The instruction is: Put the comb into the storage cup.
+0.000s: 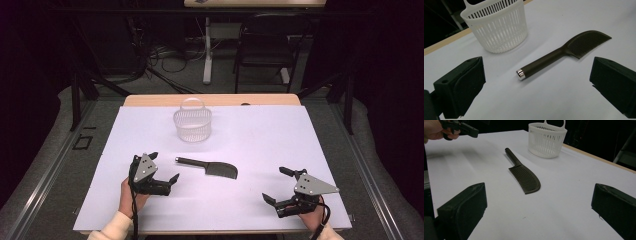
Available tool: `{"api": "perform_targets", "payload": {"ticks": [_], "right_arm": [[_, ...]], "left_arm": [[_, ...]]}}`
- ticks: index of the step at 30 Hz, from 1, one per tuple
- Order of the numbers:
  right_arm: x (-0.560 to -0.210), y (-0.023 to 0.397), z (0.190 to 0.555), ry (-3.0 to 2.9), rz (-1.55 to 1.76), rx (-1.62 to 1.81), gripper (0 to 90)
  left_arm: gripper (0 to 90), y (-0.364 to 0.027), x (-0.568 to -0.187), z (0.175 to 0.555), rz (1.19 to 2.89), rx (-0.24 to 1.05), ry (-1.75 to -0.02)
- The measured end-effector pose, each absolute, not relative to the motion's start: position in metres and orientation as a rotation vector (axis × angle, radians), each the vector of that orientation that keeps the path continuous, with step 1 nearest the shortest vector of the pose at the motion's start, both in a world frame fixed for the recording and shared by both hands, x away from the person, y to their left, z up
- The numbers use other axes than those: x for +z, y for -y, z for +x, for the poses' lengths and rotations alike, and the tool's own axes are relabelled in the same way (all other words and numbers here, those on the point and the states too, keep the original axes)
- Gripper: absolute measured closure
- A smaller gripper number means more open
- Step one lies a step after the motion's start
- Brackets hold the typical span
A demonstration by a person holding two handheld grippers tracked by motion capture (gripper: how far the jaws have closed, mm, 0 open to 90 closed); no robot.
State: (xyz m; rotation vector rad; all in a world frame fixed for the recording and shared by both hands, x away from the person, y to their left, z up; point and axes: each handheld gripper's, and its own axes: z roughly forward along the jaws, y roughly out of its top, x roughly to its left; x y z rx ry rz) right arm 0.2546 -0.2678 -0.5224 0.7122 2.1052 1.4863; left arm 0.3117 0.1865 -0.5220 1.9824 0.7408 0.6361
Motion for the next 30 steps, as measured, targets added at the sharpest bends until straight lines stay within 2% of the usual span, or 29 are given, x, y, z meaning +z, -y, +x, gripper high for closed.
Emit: {"api": "perform_targets", "payload": {"ticks": [13, 15, 19, 21, 22, 30], "right_arm": [[-0.523, 0.267, 0.256, -2.106, 0.713, 1.483, 0.0], [-0.523, 0.267, 0.255, -2.111, 0.715, 1.483, 0.0], [-0.523, 0.267, 0.255, -2.111, 0.715, 1.483, 0.0], [-0.523, 0.267, 0.256, -2.111, 0.714, 1.482, 0.0], [-0.523, 0.267, 0.256, -2.111, 0.714, 1.482, 0.0], [-0.523, 0.267, 0.256, -2.114, 0.712, 1.473, 0.0]], "left_arm": [[0.5, -0.176, -0.520, 0.329, 2.000, 0.650, -0.752], [3.0, -0.174, -0.520, 0.332, 2.003, 0.651, -0.752], [16.0, -0.172, -0.520, 0.337, 2.010, 0.664, -0.764], [16.9, -0.171, -0.521, 0.340, 2.016, 0.664, -0.771], [25.9, -0.171, -0.521, 0.341, 2.021, 0.663, -0.774], [61.2, -0.166, -0.523, 0.351, 2.048, 0.643, -0.778]]}}
